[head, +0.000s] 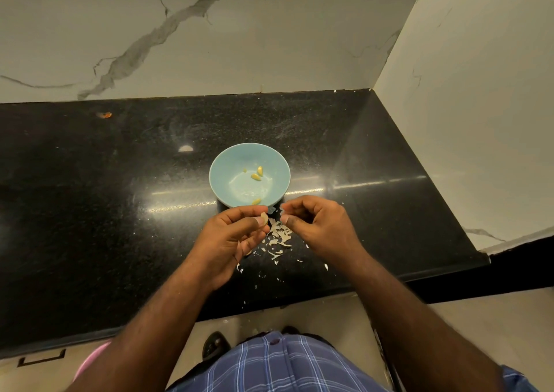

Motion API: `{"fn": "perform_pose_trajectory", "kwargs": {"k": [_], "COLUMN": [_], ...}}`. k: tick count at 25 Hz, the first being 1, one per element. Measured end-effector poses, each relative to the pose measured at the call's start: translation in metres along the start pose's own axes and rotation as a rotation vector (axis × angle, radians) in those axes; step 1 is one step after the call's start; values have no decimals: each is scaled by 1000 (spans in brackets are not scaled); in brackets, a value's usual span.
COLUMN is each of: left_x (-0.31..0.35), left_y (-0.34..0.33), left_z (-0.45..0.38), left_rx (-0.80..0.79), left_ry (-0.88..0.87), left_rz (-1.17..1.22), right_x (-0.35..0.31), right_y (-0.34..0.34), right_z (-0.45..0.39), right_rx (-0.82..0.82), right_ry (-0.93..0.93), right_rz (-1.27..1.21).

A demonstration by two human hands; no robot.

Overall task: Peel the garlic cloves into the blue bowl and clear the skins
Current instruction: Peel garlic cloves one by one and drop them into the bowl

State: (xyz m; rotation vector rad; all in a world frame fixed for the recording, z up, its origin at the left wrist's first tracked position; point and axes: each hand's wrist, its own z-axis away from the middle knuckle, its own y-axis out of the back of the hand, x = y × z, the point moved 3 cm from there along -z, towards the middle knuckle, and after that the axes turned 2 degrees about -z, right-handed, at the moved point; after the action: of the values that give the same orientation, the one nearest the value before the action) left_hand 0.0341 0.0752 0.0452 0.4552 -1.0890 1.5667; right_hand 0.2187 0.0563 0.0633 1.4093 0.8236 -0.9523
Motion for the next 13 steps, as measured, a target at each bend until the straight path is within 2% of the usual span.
{"fn": "perform_pose_trajectory", "kwargs": {"k": [4, 13], "left_x": [-1, 0], "left_y": [-4, -8], "left_z": [1, 2], "left_rx": [20, 50], "left_ry": [-3, -3], "left_rz": [-36, -13], "right_x": [-7, -10], "right_y": [-13, -16], "right_z": [0, -6], "right_rx": [-104, -72], "right_ry": [65, -26], "right_rz": [-47, -140]}}
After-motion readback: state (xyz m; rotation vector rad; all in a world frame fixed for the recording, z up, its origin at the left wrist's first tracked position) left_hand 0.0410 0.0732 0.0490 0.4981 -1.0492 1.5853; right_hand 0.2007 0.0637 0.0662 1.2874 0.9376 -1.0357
